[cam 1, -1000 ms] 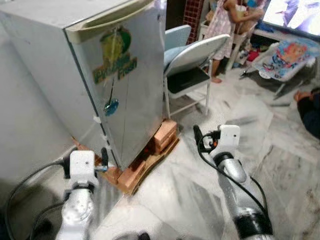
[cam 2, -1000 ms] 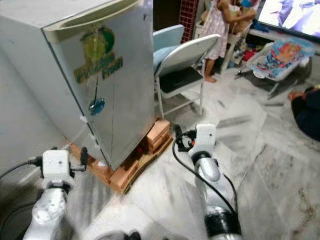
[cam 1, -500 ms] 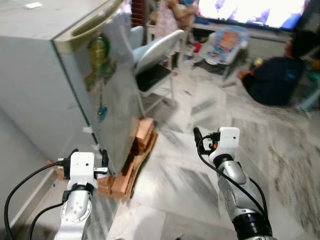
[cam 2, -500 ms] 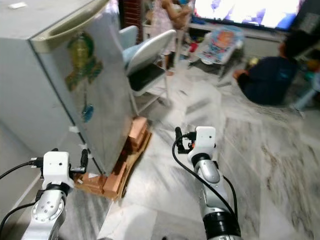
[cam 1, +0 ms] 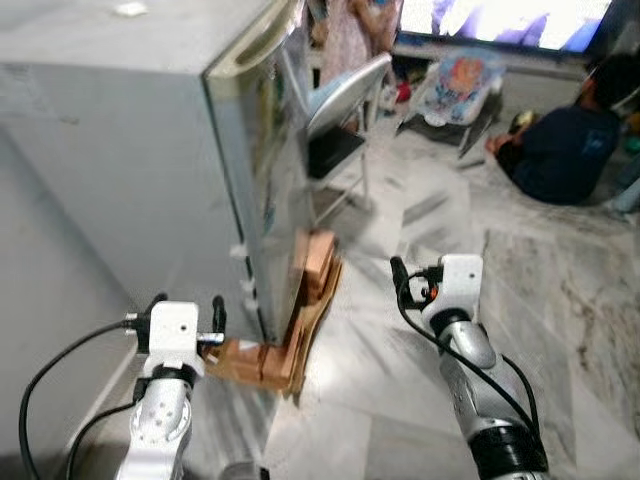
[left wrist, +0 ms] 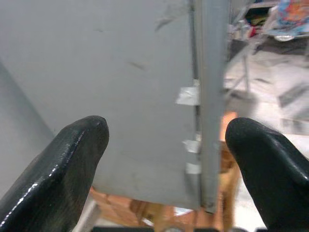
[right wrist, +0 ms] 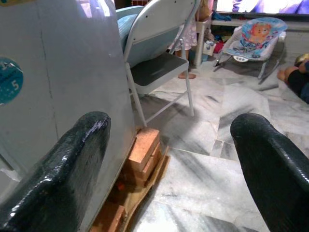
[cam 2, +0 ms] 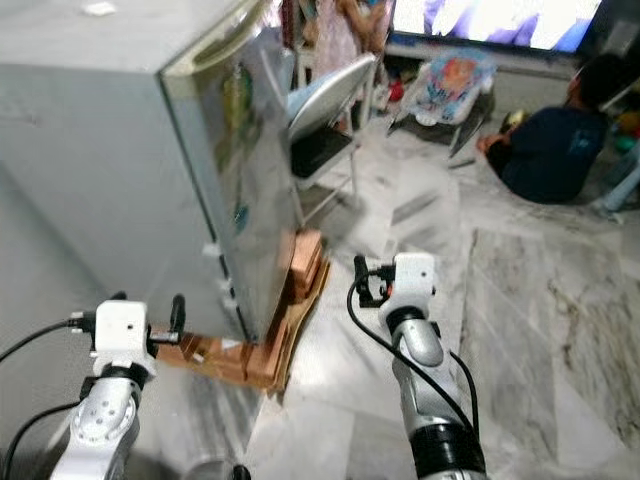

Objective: Restocking fridge

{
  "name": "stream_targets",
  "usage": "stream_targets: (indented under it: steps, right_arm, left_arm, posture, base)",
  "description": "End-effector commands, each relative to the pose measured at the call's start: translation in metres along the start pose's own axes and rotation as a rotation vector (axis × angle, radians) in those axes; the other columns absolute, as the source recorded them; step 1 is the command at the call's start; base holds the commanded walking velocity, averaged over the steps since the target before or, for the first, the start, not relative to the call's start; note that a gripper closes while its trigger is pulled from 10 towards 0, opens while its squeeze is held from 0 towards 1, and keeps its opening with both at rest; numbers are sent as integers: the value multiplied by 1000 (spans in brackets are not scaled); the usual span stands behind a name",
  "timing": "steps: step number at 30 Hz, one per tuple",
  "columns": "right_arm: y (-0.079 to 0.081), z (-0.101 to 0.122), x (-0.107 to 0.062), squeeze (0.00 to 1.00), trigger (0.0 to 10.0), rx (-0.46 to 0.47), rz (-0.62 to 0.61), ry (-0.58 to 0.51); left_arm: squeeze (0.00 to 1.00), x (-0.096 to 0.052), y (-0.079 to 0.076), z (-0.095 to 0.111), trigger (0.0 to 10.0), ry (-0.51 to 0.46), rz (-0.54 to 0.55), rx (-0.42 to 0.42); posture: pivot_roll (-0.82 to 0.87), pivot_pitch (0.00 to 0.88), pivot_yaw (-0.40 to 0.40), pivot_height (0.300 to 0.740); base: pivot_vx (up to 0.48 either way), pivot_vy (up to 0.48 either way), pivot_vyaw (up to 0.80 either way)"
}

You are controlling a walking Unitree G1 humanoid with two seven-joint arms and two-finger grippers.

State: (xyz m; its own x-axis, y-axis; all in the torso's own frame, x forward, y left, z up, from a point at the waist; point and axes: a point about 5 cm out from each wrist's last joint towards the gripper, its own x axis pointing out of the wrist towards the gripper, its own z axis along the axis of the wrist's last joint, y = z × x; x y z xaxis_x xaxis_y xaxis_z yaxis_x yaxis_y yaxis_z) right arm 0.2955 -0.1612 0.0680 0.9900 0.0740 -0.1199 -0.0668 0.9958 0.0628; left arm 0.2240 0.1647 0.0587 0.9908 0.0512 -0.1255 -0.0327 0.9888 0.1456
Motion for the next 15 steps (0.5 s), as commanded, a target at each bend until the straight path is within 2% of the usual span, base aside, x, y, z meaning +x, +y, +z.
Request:
stream_targets:
  steps: [1, 5, 11, 15]
  right_arm:
    - [-15, 1, -4, 0, 10000, -8, -55, -2]
    - [-21, -7, -11, 0, 10000, -16, -75, 27]
    - [-15, -6, -9, 0, 10000, -22, -51, 24]
    - [-14, -3, -5, 0, 10000, -8, -58, 12]
  left_arm:
    - [0, -2, -4, 1, 10000, -13, -18, -19]
    - [0, -5, -1, 0, 10000, -16, 11, -18]
    - [0, -3, -2, 2, 10000, -29, 1, -19]
    - [0, -1, -2, 5, 10000, -41, -12, -21]
  posture:
    - [-24, 39, -9, 740]
    - [-11, 41, -36, 740]
    - [-13, 47, -28, 740]
    - [-14, 43, -18, 740]
  base:
    - [0, 0, 0]
    - [0, 0, 0]
    - [0, 0, 0]
    - [288, 0, -109]
